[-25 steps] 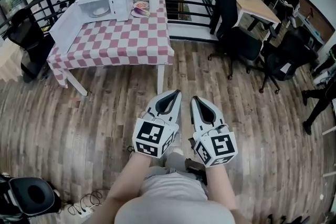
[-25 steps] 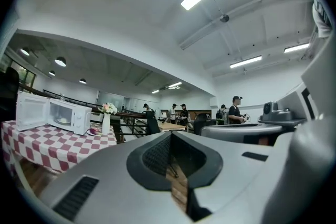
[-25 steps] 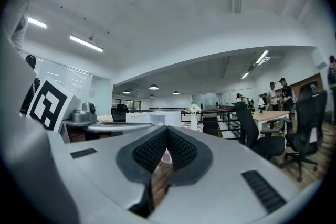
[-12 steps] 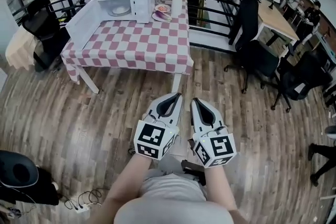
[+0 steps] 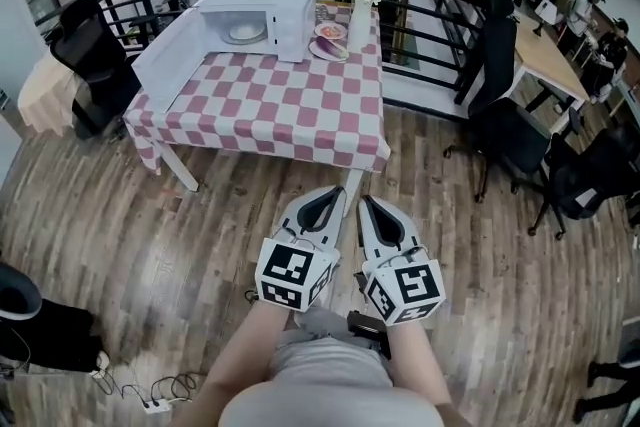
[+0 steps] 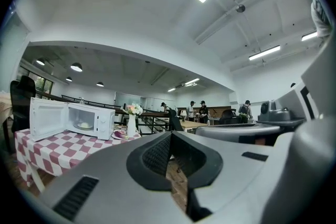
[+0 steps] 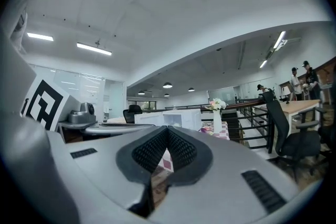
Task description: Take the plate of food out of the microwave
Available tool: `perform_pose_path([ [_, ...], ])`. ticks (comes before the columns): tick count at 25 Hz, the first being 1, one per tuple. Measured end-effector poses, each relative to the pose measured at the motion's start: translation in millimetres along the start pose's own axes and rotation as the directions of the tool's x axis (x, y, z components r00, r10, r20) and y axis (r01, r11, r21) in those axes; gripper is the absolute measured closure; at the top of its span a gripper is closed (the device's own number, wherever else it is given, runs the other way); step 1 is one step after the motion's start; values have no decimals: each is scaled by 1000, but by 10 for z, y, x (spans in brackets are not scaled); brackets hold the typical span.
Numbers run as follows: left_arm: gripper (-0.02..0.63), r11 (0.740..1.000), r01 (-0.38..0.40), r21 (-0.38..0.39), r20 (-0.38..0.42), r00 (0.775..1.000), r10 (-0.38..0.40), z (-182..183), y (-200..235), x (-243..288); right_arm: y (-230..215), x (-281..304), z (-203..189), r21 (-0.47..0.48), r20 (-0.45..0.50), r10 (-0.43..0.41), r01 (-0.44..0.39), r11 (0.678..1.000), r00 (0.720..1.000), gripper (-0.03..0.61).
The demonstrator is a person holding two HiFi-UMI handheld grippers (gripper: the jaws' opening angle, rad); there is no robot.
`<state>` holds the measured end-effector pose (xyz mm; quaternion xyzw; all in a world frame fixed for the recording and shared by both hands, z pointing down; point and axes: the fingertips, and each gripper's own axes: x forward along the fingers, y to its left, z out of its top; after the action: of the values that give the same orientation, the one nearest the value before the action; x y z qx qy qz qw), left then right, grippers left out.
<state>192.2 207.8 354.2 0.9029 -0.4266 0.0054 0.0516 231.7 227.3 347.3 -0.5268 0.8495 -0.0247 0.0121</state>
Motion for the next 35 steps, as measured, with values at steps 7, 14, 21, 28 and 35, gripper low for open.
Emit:
perform_pose_path([
  [7,612,1000,-27,-10,-3,1000,27,77,566,391,-107,679,30,-1,-5,39,-39,999,999,554],
  [14,612,999,-43,-12,5,999,43,162,1080,820,-311,1334,71,-4,2,56,-56,998,998,554],
  [21,612,997,-65,-34,-5,998,65,147,1475,1116,-467,1807,54,-2,-11,64,-64,998,998,554],
  [28,612,997,-72,-8,-15,997,72,123,1640,1228,-502,2029,-27,6,-22,72,-72,997,997,554],
  [35,612,994,-106,-28,-26,994,106,51,1907,1299,-490,2224,-151,9,-43,87,-87,996,995,552],
])
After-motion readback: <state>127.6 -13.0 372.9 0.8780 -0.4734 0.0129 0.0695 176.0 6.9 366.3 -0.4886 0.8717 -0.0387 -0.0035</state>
